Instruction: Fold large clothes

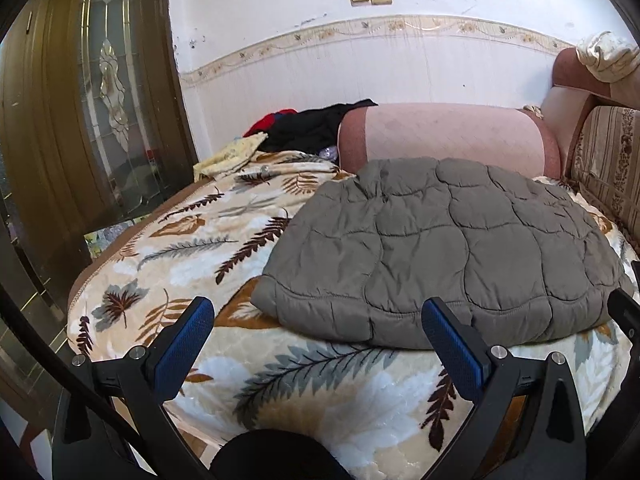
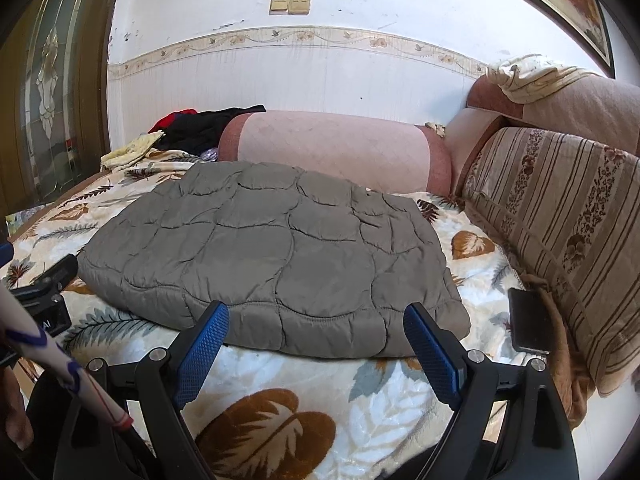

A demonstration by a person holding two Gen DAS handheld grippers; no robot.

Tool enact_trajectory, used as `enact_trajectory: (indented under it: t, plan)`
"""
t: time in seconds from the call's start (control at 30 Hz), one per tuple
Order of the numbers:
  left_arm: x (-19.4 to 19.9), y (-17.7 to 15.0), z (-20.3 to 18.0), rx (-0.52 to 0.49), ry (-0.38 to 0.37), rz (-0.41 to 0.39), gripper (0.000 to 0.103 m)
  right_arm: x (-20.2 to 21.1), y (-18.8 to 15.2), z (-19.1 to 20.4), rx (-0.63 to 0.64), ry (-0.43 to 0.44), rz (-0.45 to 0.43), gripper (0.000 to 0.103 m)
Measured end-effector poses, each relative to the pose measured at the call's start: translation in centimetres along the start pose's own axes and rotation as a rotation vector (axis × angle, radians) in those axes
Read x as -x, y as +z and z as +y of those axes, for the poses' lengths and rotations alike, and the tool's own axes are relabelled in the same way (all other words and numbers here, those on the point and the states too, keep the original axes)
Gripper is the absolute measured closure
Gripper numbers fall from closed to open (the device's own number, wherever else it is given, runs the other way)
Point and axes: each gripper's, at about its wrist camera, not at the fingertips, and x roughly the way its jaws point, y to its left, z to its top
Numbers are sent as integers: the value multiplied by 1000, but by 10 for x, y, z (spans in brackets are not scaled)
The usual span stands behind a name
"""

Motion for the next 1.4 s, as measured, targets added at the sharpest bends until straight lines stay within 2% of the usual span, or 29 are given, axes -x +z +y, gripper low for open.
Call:
enact_trajectory:
  t: [0.53,1.4]
  plan:
    - [-13,-4,0,9,-23,46,0,-8,-4,5,11,1,20,11]
    - [-3,-2,5,25,-34,27,0,1,-7,10,13,-10,6,11]
